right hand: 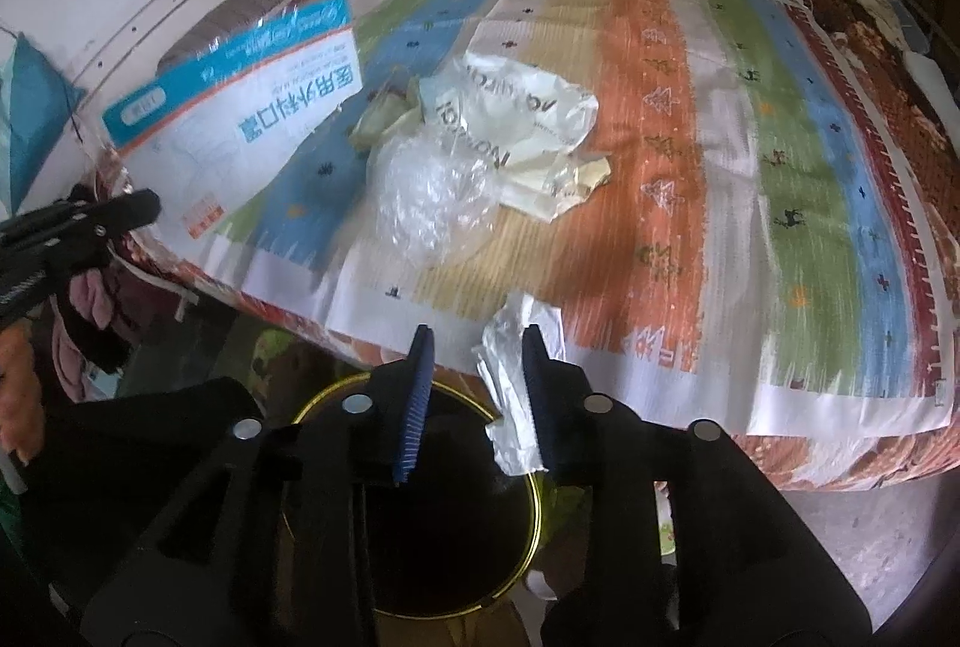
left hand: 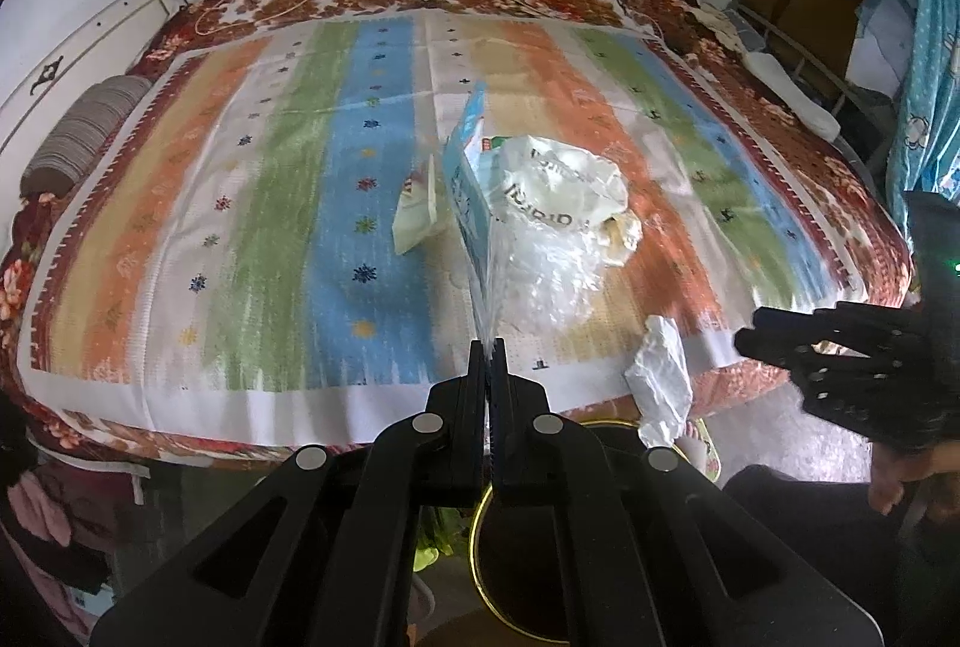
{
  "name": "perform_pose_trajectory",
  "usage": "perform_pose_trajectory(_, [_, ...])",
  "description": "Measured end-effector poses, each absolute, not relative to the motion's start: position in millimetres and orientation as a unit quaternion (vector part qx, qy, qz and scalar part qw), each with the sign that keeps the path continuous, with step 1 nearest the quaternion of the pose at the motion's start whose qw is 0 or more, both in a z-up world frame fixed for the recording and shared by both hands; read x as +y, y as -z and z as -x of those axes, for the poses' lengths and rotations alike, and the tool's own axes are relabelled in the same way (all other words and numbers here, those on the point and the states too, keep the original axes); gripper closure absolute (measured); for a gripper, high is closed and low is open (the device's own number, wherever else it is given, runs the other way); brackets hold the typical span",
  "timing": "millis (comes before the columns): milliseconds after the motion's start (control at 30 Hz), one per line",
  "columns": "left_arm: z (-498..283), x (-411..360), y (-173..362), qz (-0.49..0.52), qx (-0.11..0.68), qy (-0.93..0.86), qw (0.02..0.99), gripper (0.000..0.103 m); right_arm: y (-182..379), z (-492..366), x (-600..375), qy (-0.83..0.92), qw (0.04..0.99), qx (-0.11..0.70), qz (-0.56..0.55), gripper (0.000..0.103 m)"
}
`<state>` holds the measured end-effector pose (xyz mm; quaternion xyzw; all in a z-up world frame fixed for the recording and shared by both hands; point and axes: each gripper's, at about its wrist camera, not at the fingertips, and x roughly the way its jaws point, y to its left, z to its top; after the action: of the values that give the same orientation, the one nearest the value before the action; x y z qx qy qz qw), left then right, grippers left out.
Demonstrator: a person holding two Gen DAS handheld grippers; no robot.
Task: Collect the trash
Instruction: 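Grasp the blue-and-white mask package with the left tool while the right tool grasps white tissue, then carry the mask package and tissue in both tools over the bin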
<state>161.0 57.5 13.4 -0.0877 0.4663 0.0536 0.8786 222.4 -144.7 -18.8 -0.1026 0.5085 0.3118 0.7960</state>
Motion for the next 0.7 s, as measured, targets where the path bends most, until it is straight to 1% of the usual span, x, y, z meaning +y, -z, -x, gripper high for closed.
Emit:
perform_pose_trajectory(100, [-157.2, 57.7, -14.9, 0.095, 0.465, -0.052, 0.879, 0.103, 24.5, -222.3, -143.1, -0.306, 0.794, 0.513, 0.108, 0.068])
perform_pose_trajectory(200, [-154.5, 58.6, -15.0, 0.099, 0.464, -0.051, 0.879, 0.103, 32.1, -222.1, -141.9, -0.298, 0.793, 0.519, 0.112, 0.061])
perform_pose_trajectory(300, [-152.4, 56.1, -16.1, 0.100, 0.463, -0.045, 0.879, 0.103, 39.4, -221.7, -139.2, -0.294, 0.791, 0.522, 0.121, 0.059])
perform_pose_trajectory(433, [-150.6, 53.7, -21.2, 0.097, 0.455, -0.042, 0.884, 0.103, 52.0, -222.3, -133.0, -0.290, 0.787, 0.526, 0.141, 0.051])
perform_pose_trajectory(600, [-152.0, 52.8, -22.3, 0.096, 0.454, -0.039, 0.885, 0.103, 69.4, -226.0, -127.5, -0.280, 0.778, 0.539, 0.160, 0.048])
perform_pose_trajectory(700, [-152.3, 52.3, -23.1, 0.094, 0.452, -0.038, 0.886, 0.103, 78.3, -229.9, -123.4, -0.276, 0.774, 0.543, 0.171, 0.043])
